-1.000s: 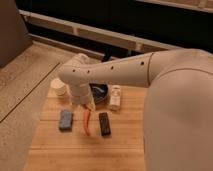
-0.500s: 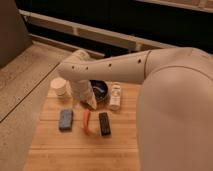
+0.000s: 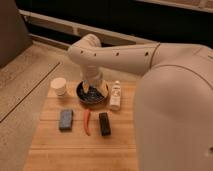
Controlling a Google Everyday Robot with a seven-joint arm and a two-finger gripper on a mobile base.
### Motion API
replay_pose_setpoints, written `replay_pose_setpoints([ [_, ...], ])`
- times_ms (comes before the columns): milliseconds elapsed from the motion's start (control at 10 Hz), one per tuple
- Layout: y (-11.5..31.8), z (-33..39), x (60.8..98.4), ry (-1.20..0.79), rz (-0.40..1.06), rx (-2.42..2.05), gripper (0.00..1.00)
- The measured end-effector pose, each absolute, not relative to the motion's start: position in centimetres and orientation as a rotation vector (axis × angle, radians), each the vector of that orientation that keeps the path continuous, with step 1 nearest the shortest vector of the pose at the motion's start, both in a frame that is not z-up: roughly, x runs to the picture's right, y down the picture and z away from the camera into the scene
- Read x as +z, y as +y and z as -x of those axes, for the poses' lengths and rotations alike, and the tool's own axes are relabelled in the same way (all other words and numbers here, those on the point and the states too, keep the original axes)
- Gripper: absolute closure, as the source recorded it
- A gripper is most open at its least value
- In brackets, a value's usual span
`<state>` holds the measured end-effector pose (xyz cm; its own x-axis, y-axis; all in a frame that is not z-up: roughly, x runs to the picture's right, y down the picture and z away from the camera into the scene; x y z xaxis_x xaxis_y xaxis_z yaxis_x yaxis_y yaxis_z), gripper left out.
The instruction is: Place the bottle in the ceramic bowl
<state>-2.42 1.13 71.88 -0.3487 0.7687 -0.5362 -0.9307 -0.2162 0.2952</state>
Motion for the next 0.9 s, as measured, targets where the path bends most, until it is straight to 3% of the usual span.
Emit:
replay_pose_setpoints([
  [500, 0.9, -5.9, 69.6, 0.756, 0.248, 1.947, 0.35],
  [900, 0.9, -5.6, 69.7, 0.752, 0.256, 1.952, 0.35],
])
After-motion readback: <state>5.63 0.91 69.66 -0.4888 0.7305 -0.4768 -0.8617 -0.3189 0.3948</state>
